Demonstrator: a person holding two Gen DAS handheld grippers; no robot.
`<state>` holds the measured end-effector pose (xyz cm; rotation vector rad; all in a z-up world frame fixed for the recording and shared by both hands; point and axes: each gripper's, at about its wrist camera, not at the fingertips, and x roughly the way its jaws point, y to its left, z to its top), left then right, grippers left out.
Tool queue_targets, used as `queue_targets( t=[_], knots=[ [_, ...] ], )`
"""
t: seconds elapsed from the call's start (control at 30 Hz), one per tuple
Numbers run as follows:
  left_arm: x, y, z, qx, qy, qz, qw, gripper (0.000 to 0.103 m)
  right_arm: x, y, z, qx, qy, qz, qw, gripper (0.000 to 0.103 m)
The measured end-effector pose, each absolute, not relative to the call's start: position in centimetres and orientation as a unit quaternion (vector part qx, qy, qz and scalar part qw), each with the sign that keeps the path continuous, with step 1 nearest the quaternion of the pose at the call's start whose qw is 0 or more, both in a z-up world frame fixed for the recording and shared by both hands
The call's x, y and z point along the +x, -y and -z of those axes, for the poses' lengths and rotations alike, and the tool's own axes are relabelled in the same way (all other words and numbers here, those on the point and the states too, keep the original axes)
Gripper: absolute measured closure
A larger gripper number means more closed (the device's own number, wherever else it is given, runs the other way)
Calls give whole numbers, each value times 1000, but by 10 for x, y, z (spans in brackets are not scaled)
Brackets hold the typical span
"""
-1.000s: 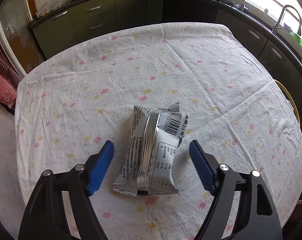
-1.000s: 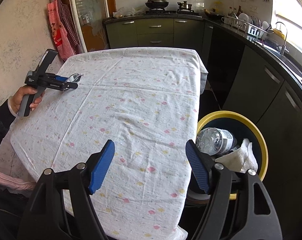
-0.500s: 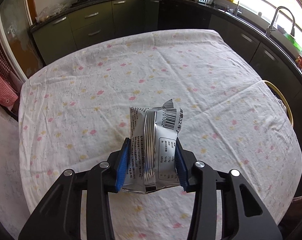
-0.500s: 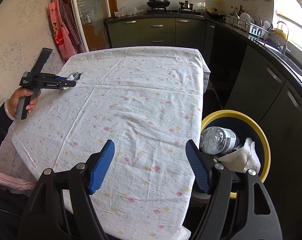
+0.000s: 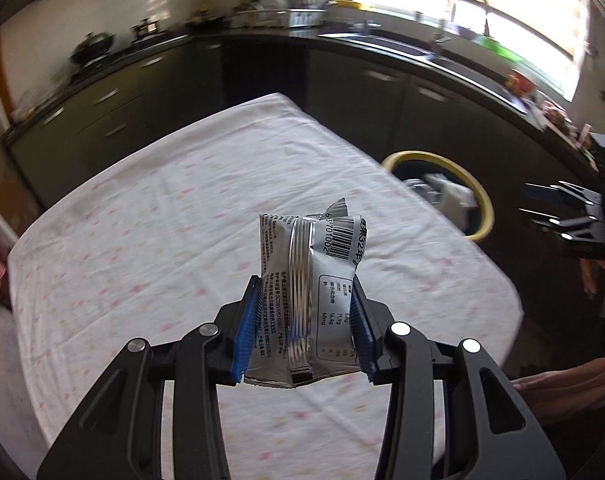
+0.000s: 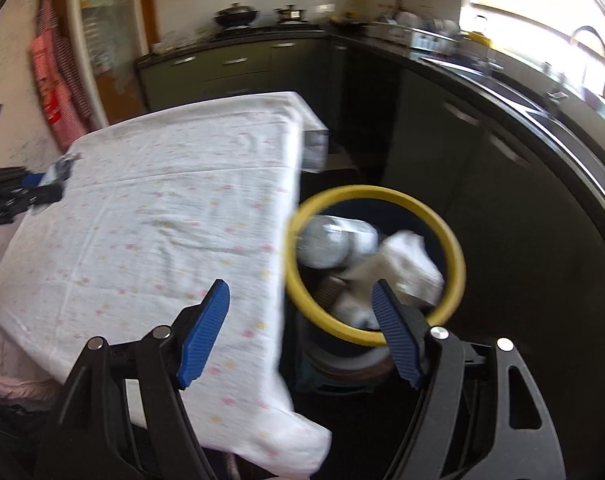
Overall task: Collect trash
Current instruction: 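Carry the wrapper over the bin and open the left gripper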
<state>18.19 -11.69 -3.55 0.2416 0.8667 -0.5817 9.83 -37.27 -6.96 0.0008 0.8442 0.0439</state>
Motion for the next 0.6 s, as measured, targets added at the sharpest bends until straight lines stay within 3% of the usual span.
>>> queue_targets(
  t=[0.33, 0.6],
  knots=[
    [180, 274, 21, 154, -399, 400, 810, 60, 64, 449, 79, 56, -396, 51, 915, 32],
    [215, 387, 39, 164, -415, 440, 779, 60, 50, 482, 91, 80, -394, 60, 914, 32]
  ],
)
